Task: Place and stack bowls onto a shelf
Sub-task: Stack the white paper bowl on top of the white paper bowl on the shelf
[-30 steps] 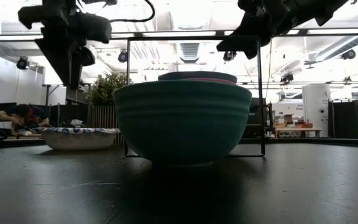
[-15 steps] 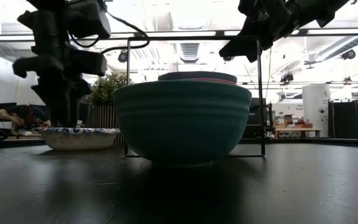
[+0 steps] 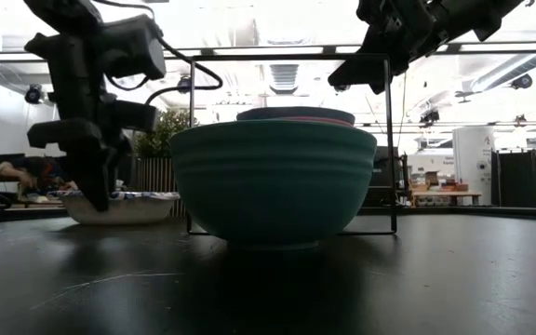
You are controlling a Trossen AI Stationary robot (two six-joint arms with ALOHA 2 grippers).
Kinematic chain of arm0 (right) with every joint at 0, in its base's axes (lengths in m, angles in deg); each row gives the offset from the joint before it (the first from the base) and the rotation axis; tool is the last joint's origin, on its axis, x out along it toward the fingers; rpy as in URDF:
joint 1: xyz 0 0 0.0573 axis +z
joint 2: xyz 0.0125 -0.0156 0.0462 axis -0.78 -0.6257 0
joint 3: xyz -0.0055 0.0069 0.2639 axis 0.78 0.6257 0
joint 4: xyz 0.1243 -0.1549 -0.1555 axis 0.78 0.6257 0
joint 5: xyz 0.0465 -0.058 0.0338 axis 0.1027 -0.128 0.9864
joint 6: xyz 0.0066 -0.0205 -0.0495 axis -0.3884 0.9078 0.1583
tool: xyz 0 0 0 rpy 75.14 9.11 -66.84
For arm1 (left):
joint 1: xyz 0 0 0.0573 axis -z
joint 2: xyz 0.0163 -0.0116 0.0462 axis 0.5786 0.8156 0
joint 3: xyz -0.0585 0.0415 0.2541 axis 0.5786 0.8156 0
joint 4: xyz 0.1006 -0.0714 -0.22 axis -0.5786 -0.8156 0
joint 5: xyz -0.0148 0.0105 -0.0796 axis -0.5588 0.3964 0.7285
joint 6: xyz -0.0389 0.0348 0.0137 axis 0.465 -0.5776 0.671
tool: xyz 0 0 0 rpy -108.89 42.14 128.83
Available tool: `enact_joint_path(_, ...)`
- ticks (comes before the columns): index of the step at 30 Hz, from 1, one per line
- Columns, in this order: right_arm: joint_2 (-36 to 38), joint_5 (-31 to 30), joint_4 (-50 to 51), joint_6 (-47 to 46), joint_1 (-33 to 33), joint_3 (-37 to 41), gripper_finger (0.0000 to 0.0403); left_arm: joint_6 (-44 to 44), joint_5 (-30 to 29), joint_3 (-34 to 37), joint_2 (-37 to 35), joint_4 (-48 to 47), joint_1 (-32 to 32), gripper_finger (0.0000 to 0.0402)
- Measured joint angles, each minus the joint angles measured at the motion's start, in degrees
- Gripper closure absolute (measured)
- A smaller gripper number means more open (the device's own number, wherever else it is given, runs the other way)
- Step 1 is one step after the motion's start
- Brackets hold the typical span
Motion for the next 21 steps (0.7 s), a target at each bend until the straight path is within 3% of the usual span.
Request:
enact_joint_path(7,0.0,0.0,0.0,-0.2,0.0,0.0,0.0394,0.1,-0.7,-0.7,0.6,-0.6,0.0,0.0394)
enact_joint_path(13,0.0,0.0,0.0,-0.2,0.0,0.1,0.0394,0.2,0.0,-5.4,0.1,-6.5,0.0,0.0399)
enact_joint_path(21,0.0,0.0,0.1,0.5,0.0,0.1,0.0394,-5.9,0.2,-17.2,0.1,-21.9,1.2,0.0401)
